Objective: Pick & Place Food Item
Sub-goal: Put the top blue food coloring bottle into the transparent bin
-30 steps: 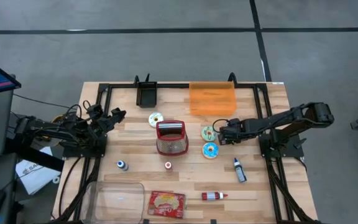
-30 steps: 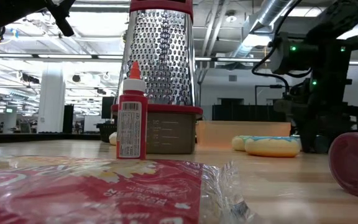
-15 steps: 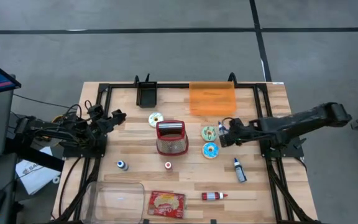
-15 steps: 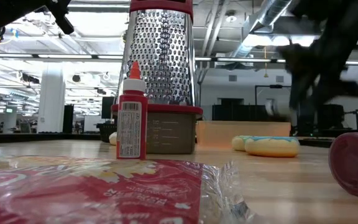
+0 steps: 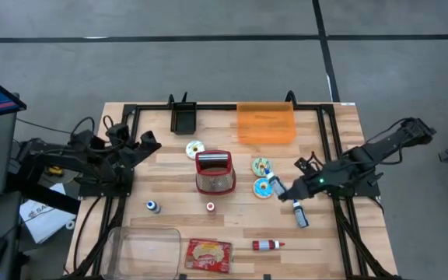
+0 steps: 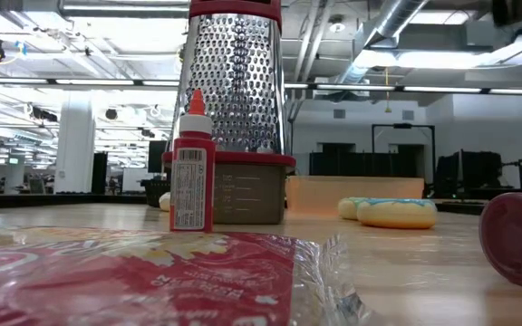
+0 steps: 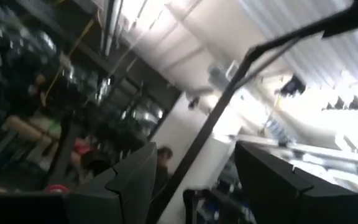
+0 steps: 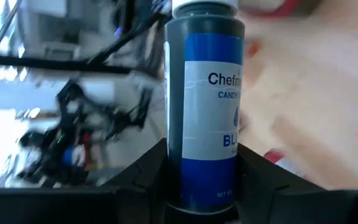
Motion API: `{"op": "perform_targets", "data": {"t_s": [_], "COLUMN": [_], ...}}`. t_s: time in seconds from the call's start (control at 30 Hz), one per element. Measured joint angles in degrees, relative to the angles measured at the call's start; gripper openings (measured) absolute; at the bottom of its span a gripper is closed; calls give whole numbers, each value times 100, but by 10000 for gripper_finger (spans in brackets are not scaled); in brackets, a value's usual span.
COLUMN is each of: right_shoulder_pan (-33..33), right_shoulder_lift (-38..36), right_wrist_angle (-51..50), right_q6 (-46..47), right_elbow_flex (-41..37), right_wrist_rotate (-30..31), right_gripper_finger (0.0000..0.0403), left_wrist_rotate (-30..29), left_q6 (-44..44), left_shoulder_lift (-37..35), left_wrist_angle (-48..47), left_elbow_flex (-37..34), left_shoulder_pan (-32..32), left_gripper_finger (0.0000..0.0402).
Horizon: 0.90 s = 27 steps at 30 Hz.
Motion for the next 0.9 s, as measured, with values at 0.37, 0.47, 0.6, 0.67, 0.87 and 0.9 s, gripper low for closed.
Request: {"op": "perform_targets", "data": {"t_s": [0.37, 0.47, 0.6, 0.67, 0.87, 0.9], "right_shoulder_pan": [209, 194, 95, 57, -189, -216], "right_shoulder_lift": [1378, 1706, 2108, 2307, 2909, 2997], "right_wrist_angle": [1005, 1717, 2829, 3203, 3518, 3517], "right_q6": [-192, -232, -234, -226, -143, -140], "right_elbow_flex": [1696, 1945, 2139, 2208, 2610, 2690], "right_wrist_rotate": [-1672, -1755, -1792, -1815, -2357, -2449], "right_gripper_finger": [136, 137, 137, 137, 137, 137], "left_wrist_rotate": [234, 163, 28, 14, 16, 19], "left_q6": [1622, 2452, 3542, 3944, 4630, 4691], "left_shoulder_lift": [1968, 2476, 3107, 3399, 4179, 4250], "left_wrist_angle": [-3520, -3784, -3905, -4006, -4547, -4535], "left_elbow_flex": [3033, 3664, 4309, 4629, 5431, 5525], "left_shoulder_pan": [-484, -778, -1213, -1370, -1532, -1559], "left_gripper_finger": [214, 214, 214, 215, 238, 243]}}
